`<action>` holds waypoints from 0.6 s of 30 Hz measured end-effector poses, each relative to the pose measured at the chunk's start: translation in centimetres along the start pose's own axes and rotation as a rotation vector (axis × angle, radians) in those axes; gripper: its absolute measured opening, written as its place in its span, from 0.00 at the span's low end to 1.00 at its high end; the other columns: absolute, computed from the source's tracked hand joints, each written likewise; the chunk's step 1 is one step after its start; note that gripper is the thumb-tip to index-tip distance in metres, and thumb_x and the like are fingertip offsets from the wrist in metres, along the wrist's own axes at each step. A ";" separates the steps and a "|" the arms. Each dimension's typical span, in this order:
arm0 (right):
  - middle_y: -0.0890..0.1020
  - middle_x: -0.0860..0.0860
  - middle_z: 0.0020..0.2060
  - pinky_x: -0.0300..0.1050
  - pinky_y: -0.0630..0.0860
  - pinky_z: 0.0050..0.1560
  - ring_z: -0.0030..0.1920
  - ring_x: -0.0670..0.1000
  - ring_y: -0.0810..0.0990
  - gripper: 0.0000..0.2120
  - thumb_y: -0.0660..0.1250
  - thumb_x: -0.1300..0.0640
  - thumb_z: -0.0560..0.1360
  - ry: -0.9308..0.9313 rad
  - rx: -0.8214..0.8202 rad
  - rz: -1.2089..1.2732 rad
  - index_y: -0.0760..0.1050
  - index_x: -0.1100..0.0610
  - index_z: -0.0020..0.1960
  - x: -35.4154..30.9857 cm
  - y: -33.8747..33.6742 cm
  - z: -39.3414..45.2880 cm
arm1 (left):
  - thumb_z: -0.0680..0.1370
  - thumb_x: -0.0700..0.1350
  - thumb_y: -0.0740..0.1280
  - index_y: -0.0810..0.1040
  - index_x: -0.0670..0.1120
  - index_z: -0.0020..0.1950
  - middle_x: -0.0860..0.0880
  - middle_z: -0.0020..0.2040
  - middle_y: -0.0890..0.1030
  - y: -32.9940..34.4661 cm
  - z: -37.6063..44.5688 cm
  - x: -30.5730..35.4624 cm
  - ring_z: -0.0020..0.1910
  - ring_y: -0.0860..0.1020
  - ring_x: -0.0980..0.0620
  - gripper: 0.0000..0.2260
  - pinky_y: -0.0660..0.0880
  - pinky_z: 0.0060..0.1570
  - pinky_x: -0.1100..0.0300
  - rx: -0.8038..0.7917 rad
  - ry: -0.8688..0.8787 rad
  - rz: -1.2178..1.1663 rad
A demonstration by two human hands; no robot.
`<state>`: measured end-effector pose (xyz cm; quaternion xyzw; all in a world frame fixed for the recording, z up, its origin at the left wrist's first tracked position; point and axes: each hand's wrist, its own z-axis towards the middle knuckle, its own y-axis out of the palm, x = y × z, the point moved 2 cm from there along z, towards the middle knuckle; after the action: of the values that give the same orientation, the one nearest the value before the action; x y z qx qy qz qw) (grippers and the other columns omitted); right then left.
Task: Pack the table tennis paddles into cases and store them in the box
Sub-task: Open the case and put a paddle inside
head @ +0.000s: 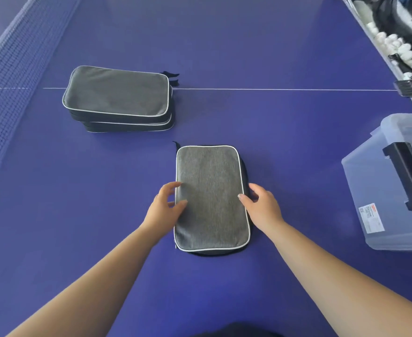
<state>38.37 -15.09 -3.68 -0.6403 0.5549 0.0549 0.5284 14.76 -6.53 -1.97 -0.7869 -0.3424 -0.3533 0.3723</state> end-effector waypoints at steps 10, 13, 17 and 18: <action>0.78 0.40 0.47 0.35 0.68 0.49 0.47 0.42 0.76 0.20 0.67 0.55 0.78 -0.057 -0.028 0.082 0.73 0.52 0.69 -0.9 -0.3 -0.1 | 0.77 0.40 0.70 0.64 0.73 0.69 0.51 0.54 0.75 -2.0 1.7 0.7 0.37 0.78 0.61 0.32 0.76 0.40 0.64 -0.323 -0.047 0.005; 0.80 0.42 0.52 0.34 0.69 0.50 0.49 0.41 0.77 0.19 0.68 0.55 0.78 -0.074 -0.038 0.113 0.74 0.50 0.68 -1.3 0.1 0.0 | 0.76 0.40 0.72 0.64 0.75 0.68 0.52 0.54 0.75 -2.0 1.0 -0.3 0.42 0.78 0.58 0.35 0.78 0.43 0.61 -0.353 -0.045 0.048; 0.80 0.43 0.56 0.40 0.74 0.59 0.54 0.43 0.78 0.19 0.68 0.55 0.77 -0.116 -0.091 0.128 0.74 0.49 0.68 -2.0 1.3 -0.3 | 0.76 0.36 0.71 0.65 0.73 0.69 0.56 0.63 0.73 -2.2 -0.5 -1.4 0.54 0.80 0.51 0.36 0.81 0.43 0.56 -0.304 -0.086 -0.110; 0.80 0.43 0.58 0.40 0.74 0.60 0.55 0.42 0.78 0.19 0.68 0.55 0.78 -0.131 -0.106 0.127 0.74 0.49 0.68 -2.2 1.5 -0.4 | 0.76 0.36 0.71 0.65 0.72 0.70 0.58 0.63 0.72 -2.3 -0.9 -1.5 0.55 0.79 0.51 0.36 0.81 0.42 0.56 -0.284 -0.088 -0.129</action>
<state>36.15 -13.65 -3.00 -0.6260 0.5548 0.1593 0.5244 11.86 -6.54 -1.99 -0.8227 -0.3552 -0.3864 0.2186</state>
